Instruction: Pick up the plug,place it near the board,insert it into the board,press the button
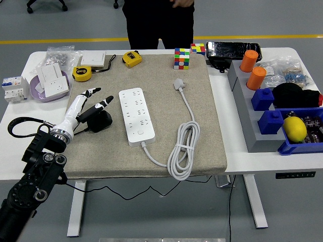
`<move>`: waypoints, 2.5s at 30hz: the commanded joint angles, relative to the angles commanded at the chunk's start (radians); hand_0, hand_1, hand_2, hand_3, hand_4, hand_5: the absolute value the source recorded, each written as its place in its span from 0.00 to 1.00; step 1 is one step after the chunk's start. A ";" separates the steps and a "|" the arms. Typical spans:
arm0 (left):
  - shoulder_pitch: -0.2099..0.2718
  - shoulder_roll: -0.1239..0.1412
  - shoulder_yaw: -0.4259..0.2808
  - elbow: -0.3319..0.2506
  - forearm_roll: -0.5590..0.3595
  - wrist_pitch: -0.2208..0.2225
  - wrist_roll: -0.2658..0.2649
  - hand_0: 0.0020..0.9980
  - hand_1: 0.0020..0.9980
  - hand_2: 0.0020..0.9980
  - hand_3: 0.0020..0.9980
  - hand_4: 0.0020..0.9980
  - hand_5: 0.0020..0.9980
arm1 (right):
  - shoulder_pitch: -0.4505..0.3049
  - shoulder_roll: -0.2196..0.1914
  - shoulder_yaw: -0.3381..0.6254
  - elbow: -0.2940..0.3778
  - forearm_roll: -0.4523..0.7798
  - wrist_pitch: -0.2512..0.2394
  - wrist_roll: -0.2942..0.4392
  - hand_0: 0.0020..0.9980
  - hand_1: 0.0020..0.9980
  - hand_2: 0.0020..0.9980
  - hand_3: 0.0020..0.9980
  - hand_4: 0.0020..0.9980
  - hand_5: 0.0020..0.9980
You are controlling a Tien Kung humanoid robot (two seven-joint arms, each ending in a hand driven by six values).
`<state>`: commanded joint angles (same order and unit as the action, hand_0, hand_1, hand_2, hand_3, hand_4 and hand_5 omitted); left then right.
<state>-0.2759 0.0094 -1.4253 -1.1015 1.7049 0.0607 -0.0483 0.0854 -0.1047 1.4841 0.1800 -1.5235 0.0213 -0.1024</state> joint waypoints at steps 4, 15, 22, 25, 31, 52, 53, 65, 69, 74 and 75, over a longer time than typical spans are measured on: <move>0.031 -0.002 -0.003 -0.050 -0.169 0.005 -0.038 0.91 0.97 0.91 0.90 1.00 1.00 | -0.003 0.002 0.002 0.000 -0.001 0.000 0.001 0.85 0.76 0.75 0.78 1.00 0.86; 0.138 -0.009 -0.037 -0.171 -0.630 0.012 -0.110 0.85 0.88 0.85 0.84 1.00 1.00 | -0.009 0.007 0.030 0.000 0.005 -0.010 0.023 0.85 0.76 0.75 0.78 1.00 0.97; 0.173 -0.001 -0.075 -0.216 -0.765 0.031 -0.125 0.82 0.84 0.82 0.87 1.00 1.00 | -0.012 0.001 0.056 0.000 0.005 -0.029 0.046 0.85 0.76 0.75 0.80 1.00 1.00; 0.178 -0.004 -0.087 -0.226 -0.735 0.038 -0.128 0.89 0.85 0.78 0.93 1.00 1.00 | -0.013 0.002 0.060 0.000 0.003 -0.029 0.047 0.86 0.76 0.75 0.80 1.00 1.00; 0.206 -0.009 -0.097 -0.263 -0.669 0.037 -0.117 1.00 0.94 0.85 0.84 1.00 1.00 | -0.013 0.007 0.054 0.000 0.005 -0.023 0.046 0.86 0.76 0.75 0.79 1.00 1.00; 0.234 -0.009 -0.112 -0.325 -0.505 0.046 -0.061 0.99 0.95 0.87 0.87 1.00 1.00 | -0.012 0.018 0.054 0.000 -0.014 -0.011 0.033 0.86 0.76 0.75 0.79 1.00 1.00; 0.235 -0.009 -0.111 -0.326 -0.504 0.046 -0.060 0.99 0.95 0.87 0.87 1.00 1.00 | -0.012 0.018 0.054 0.000 -0.014 -0.011 0.032 0.86 0.76 0.75 0.79 1.00 1.00; 0.227 -0.009 -0.105 -0.325 -0.483 0.052 -0.051 0.99 0.94 0.87 0.86 1.00 1.00 | -0.004 0.029 0.062 0.000 -0.023 -0.010 0.026 0.86 0.76 0.74 0.79 1.00 1.00; 0.225 -0.009 -0.108 -0.325 -0.481 0.052 -0.051 0.98 0.94 0.86 0.86 1.00 1.00 | -0.004 0.027 0.059 0.000 -0.027 -0.008 0.023 0.86 0.76 0.74 0.79 1.00 1.00; 0.222 -0.009 -0.115 -0.325 -0.477 0.050 -0.050 0.98 0.93 0.86 0.85 1.00 0.99 | -0.005 0.024 0.056 0.000 -0.030 -0.007 0.023 0.86 0.76 0.74 0.78 1.00 1.00; 0.222 -0.009 -0.116 -0.326 -0.476 0.050 -0.050 0.98 0.93 0.86 0.85 1.00 0.99 | -0.004 0.024 0.056 0.000 -0.030 -0.007 0.023 0.86 0.76 0.74 0.78 1.00 1.00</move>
<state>-0.0540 0.0000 -1.5418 -1.4275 1.2293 0.1103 -0.0985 0.0809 -0.0804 1.5400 0.1800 -1.5537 0.0143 -0.0799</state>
